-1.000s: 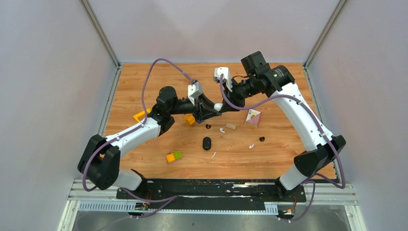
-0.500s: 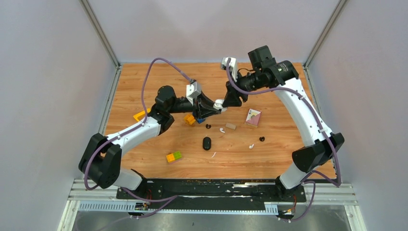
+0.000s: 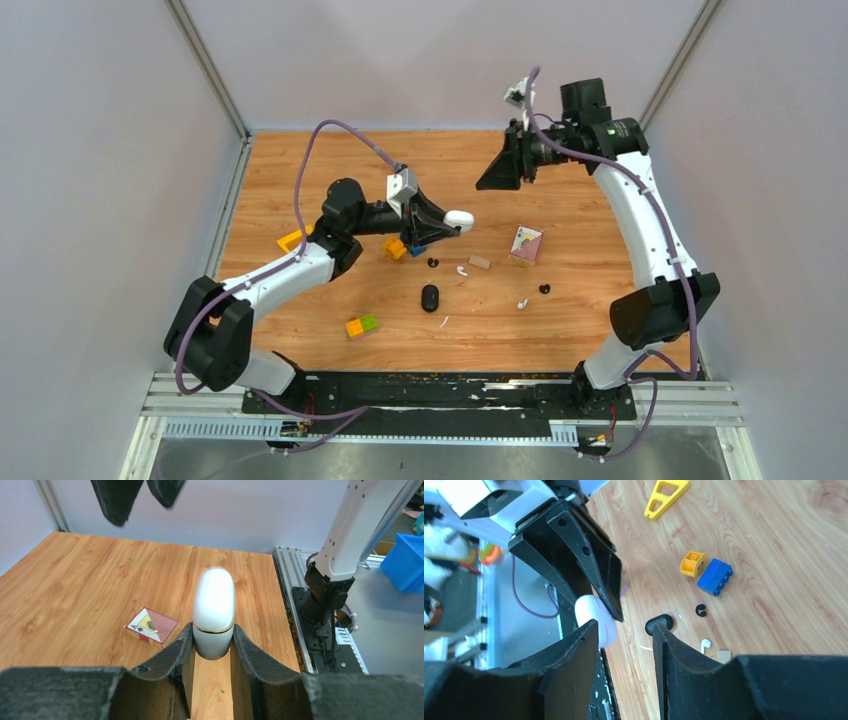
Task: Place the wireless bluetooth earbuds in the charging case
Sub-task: Pass from the left arm to the right
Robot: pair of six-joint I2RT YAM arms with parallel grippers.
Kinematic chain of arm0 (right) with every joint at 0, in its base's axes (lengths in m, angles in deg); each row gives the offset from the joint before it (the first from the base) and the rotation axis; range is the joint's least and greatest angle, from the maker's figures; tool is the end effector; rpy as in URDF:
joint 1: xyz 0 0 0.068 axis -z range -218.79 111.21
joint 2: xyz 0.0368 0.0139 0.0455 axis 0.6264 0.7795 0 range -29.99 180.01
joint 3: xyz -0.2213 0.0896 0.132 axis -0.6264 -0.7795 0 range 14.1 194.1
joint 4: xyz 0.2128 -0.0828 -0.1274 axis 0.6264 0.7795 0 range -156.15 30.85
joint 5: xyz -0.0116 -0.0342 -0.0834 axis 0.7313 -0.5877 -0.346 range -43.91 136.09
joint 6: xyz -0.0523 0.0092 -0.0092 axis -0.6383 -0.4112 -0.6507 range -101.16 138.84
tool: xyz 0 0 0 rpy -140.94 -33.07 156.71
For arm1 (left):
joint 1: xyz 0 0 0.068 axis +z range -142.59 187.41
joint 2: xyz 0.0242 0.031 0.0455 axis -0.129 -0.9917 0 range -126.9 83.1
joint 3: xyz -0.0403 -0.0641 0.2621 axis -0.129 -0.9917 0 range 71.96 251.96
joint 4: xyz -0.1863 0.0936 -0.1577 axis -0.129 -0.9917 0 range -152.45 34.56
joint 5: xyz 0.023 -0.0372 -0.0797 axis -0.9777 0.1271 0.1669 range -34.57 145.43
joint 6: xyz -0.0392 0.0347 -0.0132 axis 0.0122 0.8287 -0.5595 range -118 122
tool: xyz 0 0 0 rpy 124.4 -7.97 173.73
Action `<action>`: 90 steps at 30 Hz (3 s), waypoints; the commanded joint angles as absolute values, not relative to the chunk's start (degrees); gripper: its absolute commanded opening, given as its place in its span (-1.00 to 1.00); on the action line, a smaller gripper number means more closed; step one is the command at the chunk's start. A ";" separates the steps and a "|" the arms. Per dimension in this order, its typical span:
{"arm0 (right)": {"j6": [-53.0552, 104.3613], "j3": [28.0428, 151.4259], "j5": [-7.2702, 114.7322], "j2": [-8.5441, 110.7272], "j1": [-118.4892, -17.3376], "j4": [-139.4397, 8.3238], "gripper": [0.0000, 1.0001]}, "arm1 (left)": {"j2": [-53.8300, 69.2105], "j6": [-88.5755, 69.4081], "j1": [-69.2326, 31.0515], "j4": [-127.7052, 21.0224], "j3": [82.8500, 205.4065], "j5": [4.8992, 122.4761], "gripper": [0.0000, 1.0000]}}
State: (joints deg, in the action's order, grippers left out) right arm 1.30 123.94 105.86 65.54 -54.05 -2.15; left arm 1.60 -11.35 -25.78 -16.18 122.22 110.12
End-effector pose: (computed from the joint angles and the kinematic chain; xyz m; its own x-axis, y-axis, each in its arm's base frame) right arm 0.3078 0.1159 0.4249 -0.4992 -0.2934 -0.8153 -0.8622 0.2624 0.4334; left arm 0.2478 -0.1970 0.3121 -0.1152 -0.0840 -0.9898 0.9928 0.0225 -0.1175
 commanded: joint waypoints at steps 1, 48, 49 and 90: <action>14.40 120.44 116.38 62.60 -45.82 -13.23 -0.11 | 1.54 -16.33 -24.61 -12.27 121.94 108.17 -1.00; -3.21 130.23 101.28 70.51 -60.64 0.48 0.03 | 1.64 -11.28 -23.26 -3.59 117.69 114.29 -1.00; -2.36 130.44 102.02 70.67 -60.11 0.06 0.03 | 1.56 -11.61 -23.24 -3.51 117.59 113.94 -1.00; -28.62 128.15 90.21 66.93 -70.65 12.33 -0.26 | 0.60 -16.11 -22.65 -3.38 120.20 112.94 -0.97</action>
State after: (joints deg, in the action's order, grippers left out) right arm -25.91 126.96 90.73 66.10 -69.24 10.86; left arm -0.23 -17.16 -22.83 -6.50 117.56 113.16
